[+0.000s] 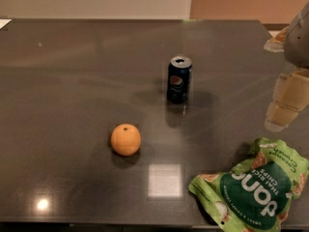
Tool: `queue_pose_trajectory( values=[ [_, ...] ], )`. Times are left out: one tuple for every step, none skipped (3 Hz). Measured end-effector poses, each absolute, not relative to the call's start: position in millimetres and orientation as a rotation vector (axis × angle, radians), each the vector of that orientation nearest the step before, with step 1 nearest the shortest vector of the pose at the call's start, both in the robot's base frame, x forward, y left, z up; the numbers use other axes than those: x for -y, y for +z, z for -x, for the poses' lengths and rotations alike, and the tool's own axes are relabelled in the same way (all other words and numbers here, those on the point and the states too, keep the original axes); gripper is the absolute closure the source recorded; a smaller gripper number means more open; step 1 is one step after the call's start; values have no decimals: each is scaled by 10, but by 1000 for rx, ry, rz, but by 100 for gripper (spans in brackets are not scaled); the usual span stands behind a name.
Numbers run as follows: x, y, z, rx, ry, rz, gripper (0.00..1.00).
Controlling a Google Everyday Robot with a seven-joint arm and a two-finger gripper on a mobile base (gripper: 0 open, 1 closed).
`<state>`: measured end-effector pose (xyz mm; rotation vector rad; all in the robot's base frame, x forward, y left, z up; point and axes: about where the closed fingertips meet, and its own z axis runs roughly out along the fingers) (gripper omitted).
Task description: Move pepsi can near orange
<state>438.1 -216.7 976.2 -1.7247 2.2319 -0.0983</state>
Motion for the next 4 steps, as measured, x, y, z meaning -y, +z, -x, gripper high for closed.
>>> queue_pose_trajectory(
  values=[
    [2166, 9762, -4382, -2232, -99, 1725, 0],
    [2146, 9763, -4427, -2222, -90, 1718, 0],
    [1951, 9764, -4831, -2134, -6, 1663, 0],
    [1752, 9745, -5140, -2075, 63, 1629, 0]
  ],
)
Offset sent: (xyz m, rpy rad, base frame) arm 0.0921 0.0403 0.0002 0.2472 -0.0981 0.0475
